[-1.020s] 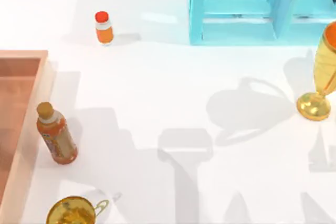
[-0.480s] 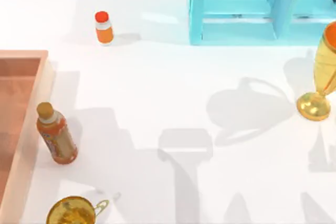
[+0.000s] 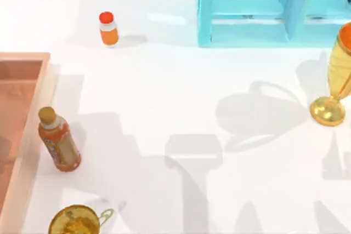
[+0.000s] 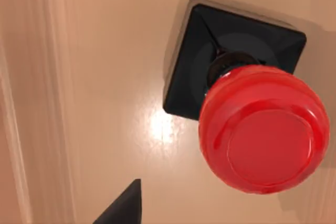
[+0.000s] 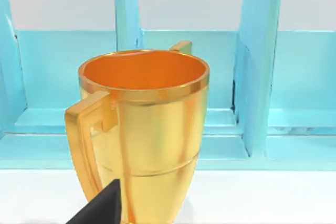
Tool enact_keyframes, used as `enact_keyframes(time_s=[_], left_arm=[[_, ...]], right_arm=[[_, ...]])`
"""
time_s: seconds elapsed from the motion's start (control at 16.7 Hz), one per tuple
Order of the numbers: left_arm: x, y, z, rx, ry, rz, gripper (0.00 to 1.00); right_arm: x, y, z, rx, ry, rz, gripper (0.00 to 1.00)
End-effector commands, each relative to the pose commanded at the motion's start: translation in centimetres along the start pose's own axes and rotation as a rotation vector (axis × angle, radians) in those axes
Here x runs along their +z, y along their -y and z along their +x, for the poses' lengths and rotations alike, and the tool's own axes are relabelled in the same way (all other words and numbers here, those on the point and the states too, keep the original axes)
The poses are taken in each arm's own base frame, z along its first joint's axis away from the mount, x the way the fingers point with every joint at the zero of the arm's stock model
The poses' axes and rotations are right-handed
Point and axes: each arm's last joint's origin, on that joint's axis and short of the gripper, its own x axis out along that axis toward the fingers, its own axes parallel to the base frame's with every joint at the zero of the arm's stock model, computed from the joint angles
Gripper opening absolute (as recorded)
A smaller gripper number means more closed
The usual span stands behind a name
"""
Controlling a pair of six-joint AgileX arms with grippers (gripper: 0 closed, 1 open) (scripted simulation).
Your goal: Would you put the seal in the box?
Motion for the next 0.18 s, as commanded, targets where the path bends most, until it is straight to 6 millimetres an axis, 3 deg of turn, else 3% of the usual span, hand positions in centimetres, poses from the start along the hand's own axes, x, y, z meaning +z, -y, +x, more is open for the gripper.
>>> enact_keyframes(time_s=[0.18], left_arm=[[0.00,0.00,0.00,0.000,0.000,0.000,1.00]], right_arm=[[0.00,0.00,0.00,0.000,0.000,0.000,1.00]])
